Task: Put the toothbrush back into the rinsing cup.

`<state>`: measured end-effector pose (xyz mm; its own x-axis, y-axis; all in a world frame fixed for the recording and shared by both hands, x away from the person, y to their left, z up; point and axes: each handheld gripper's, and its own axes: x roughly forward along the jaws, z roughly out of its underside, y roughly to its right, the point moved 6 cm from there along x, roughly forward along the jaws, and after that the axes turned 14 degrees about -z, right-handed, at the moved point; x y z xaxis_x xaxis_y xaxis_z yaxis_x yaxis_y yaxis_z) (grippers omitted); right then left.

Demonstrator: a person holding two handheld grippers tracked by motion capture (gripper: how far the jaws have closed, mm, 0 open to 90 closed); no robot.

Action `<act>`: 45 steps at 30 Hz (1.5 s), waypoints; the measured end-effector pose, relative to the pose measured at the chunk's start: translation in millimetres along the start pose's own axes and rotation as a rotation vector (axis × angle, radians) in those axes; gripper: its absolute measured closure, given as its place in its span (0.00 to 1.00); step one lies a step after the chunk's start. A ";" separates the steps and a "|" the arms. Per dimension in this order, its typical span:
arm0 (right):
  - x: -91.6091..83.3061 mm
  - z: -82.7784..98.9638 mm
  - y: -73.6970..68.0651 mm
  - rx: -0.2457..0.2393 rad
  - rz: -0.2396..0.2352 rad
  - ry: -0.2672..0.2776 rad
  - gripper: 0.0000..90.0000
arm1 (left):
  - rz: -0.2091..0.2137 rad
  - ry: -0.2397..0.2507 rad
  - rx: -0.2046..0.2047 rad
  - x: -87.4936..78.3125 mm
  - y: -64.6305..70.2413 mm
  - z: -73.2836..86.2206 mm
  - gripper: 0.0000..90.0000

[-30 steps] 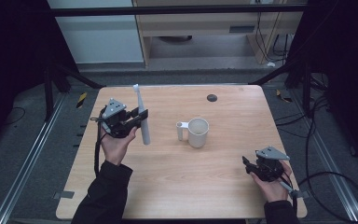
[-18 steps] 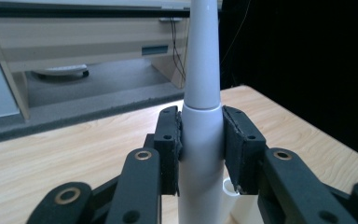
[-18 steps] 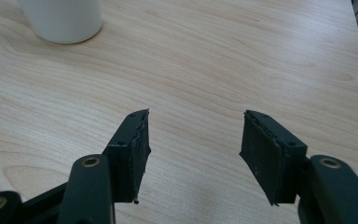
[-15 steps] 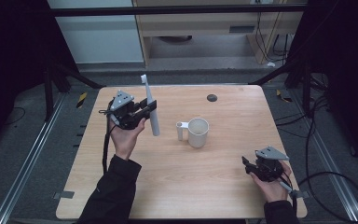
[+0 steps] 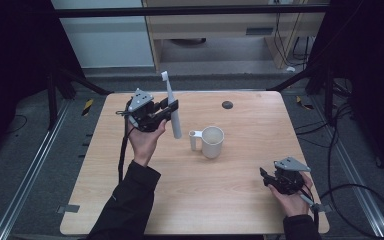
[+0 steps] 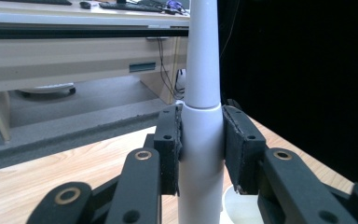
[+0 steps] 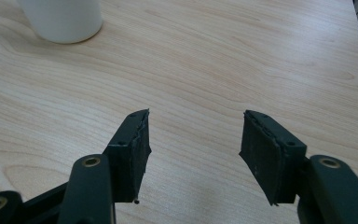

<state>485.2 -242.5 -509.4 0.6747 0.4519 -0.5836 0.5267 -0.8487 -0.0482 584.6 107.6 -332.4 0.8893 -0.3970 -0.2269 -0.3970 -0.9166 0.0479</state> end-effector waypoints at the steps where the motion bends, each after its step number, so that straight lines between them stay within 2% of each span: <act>1: 0.0 -0.1 0.1 -0.001 0.000 0.001 0.47 | 0.003 0.003 0.000 1.4 2.3 -0.7 0.75; 25: 0.1 0.5 -0.1 0.007 -0.006 0.001 0.47 | 0.090 0.011 0.017 33.5 52.4 -6.4 0.75; 45: 0.5 0.8 0.6 0.002 -0.008 0.002 0.48 | 0.132 -0.024 0.025 59.7 72.9 10.1 0.75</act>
<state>485.4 -243.0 -510.3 0.6712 0.4596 -0.5816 0.5315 -0.8453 -0.0546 606.5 17.6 -352.2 0.8232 -0.5128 -0.2438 -0.5162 -0.8547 0.0548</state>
